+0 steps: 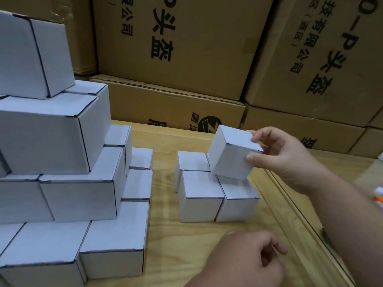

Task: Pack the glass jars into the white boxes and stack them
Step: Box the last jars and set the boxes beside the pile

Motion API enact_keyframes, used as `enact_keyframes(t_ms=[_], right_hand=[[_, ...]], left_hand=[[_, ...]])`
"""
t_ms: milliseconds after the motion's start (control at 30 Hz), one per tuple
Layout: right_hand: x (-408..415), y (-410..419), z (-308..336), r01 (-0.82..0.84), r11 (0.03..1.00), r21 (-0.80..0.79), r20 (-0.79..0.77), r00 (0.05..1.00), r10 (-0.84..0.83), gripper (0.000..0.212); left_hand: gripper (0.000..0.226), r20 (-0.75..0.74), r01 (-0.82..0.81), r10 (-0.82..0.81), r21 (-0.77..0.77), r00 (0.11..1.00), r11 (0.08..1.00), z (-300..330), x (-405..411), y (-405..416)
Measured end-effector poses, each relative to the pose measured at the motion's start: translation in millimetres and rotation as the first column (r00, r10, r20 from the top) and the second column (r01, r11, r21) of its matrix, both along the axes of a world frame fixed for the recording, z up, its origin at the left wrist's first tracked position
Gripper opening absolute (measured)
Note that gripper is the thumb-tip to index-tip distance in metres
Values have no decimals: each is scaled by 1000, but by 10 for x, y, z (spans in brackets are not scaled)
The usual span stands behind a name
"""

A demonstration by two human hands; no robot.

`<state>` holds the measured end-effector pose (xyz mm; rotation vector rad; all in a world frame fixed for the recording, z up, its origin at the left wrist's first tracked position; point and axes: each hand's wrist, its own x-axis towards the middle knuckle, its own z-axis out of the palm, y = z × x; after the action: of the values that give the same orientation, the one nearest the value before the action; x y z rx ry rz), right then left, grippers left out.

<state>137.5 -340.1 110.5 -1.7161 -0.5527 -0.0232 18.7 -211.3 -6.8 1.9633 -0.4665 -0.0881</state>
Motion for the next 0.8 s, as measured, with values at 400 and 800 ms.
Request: enact_keyframes(t_ms=[400,800], right_hand=[[251,126,-129,-138,985,-105,-122,985,125,35],[-830,-187,-1067,618,782,81,-74,786,-614,30]], left_hand=[[19,-14,71,-71,-18,997,997,21,35,33],[16,7,-22,22,-17,1000,1000,-60,25,-11]])
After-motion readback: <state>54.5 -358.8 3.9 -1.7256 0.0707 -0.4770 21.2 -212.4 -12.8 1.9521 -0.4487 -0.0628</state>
